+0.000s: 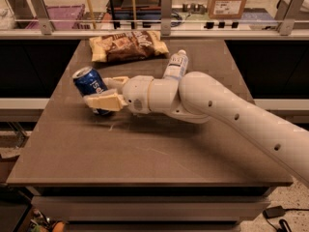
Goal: Place pepsi can upright
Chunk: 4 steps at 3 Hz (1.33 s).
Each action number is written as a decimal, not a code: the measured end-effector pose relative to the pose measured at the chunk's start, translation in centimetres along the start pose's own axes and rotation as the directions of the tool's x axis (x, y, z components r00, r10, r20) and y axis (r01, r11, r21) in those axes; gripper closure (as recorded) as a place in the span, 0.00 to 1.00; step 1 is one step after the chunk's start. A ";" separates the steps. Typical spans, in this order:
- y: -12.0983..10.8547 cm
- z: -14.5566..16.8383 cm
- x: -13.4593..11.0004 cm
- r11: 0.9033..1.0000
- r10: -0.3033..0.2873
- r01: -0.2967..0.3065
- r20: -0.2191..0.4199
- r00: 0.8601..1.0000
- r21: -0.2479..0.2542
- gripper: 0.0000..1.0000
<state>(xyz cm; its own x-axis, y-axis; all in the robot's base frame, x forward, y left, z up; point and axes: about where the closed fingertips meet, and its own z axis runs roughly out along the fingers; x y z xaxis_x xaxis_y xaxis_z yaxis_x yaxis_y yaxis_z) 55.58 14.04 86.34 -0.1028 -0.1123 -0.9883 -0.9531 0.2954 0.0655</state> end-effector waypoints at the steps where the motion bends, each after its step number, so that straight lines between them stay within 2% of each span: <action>1: -0.2 -1.7 0.0 0.998 -0.018 0.018 0.002 1.000 0.054 1.00; 2: -0.5 -4.3 -0.7 0.988 -0.044 0.045 -0.012 0.999 0.146 1.00; 3: -0.9 -6.4 -1.3 0.974 -0.056 0.067 -0.059 0.997 0.214 1.00; 4: -1.6 -7.5 -1.5 0.967 -0.055 0.074 -0.086 0.995 0.242 1.00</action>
Offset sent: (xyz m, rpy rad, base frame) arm -0.0105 -0.0824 0.0286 -0.0756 -0.1031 -0.2657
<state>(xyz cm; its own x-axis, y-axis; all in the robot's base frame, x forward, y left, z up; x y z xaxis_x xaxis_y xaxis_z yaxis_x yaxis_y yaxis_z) 55.07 6.62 88.77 -0.0740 -0.2092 -0.9751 -0.8608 0.5071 -0.0435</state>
